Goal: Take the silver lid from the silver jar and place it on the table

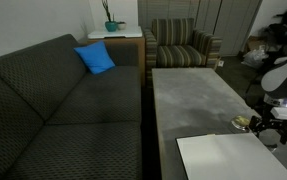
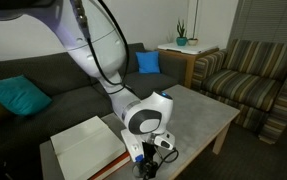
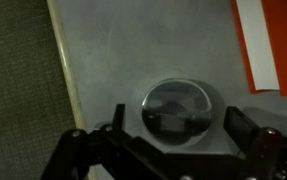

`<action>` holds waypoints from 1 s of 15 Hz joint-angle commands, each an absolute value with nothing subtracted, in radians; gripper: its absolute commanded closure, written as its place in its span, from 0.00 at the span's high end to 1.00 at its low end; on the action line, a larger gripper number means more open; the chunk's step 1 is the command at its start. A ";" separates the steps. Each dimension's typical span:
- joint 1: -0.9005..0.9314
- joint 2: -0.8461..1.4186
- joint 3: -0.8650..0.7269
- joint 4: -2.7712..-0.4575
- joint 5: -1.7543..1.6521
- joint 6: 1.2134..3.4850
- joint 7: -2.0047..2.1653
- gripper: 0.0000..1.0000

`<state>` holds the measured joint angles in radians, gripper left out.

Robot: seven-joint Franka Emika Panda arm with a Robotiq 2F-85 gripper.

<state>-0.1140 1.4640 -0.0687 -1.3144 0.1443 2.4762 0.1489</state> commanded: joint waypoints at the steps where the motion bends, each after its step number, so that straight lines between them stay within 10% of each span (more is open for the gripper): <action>1: -0.123 1.464 -0.063 -1.312 0.137 2.501 0.144 1.00; 15: -0.055 1.239 -0.089 -1.514 0.097 2.586 0.119 1.00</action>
